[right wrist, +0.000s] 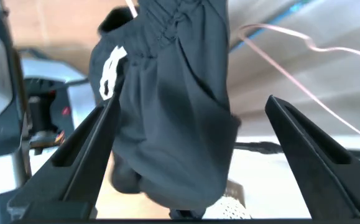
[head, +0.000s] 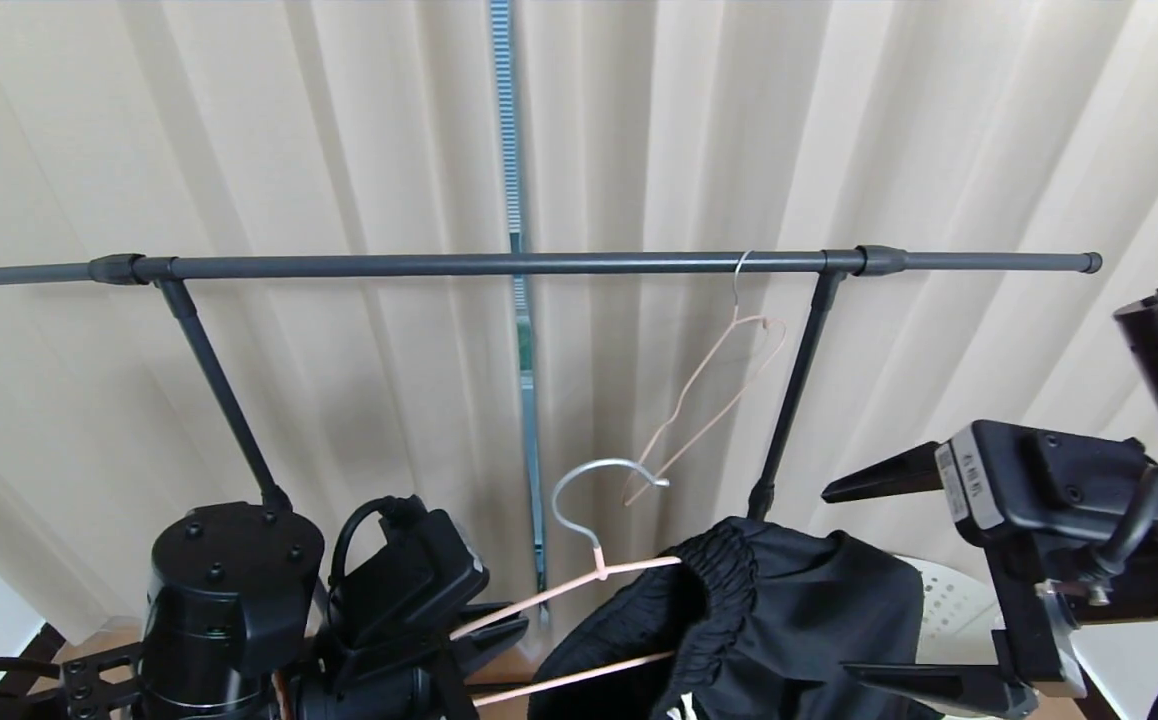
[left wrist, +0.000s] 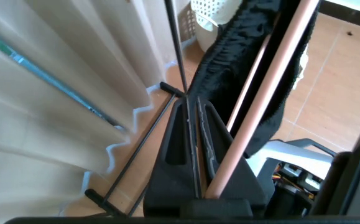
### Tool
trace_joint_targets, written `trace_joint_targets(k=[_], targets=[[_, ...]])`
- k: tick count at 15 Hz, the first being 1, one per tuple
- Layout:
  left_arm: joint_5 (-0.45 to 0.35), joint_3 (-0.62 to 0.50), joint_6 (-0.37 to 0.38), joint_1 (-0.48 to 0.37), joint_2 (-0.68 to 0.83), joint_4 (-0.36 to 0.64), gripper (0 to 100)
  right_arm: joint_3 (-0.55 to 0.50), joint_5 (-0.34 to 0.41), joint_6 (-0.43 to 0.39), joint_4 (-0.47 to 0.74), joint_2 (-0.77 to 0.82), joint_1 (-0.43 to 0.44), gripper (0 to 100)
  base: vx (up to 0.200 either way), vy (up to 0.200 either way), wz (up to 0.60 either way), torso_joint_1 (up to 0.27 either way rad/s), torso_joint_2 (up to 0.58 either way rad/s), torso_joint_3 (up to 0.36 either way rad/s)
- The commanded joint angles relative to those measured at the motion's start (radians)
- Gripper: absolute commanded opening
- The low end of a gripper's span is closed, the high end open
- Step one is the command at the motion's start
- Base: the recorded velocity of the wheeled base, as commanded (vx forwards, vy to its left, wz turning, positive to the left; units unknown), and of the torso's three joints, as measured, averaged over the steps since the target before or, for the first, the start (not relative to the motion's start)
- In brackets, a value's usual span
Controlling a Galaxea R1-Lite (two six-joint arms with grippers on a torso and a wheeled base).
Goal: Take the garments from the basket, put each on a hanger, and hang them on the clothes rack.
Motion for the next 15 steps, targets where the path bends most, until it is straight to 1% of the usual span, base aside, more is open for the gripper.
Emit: trace_joint_targets(k=[1,2,3,4,7,8,11,13,15], targets=[[-0.013,0.011,0.001,-0.006,-0.012,-0.001,0,-0.029,0.029,-0.028,0.019,0.112,-0.007,100,0.000,0.000,0.00,0.000,0.00,0.000],[-0.044,0.020,-0.001,-0.008,-0.032,0.001,0,-0.043,0.067,-0.027,0.017,0.141,-0.009,100,0.000,0.000,0.00,0.000,0.00,0.000],[-0.045,0.020,-0.001,-0.008,-0.034,0.001,0,-0.045,0.070,-0.027,0.017,0.143,-0.009,100,0.000,0.000,0.00,0.000,0.00,0.000],[-0.061,0.022,-0.001,-0.009,-0.040,0.001,0,-0.082,0.078,-0.019,0.017,0.189,-0.009,100,0.000,0.000,0.00,0.000,0.00,0.000],[-0.062,0.025,0.001,-0.014,-0.047,0.001,0,-0.117,0.078,-0.007,0.012,0.244,-0.004,100,0.000,0.000,0.00,0.000,0.00,0.000],[-0.062,0.032,-0.001,-0.017,-0.060,-0.001,0,-0.145,0.079,-0.002,0.011,0.267,0.000,100,0.000,0.000,0.00,0.000,0.00,0.000],[-0.062,0.035,-0.001,-0.017,-0.061,0.001,0,-0.203,0.081,0.054,0.008,0.301,0.045,100,0.000,0.000,0.00,0.000,0.00,0.000],[-0.061,0.035,-0.001,-0.015,-0.063,0.001,0,-0.212,0.082,0.061,0.008,0.301,0.074,100,0.000,0.000,0.00,0.000,0.00,0.000],[-0.061,0.035,-0.001,-0.012,-0.061,-0.001,0,-0.207,0.095,0.062,0.009,0.294,0.085,100,0.000,0.000,0.00,0.000,0.00,0.000]])
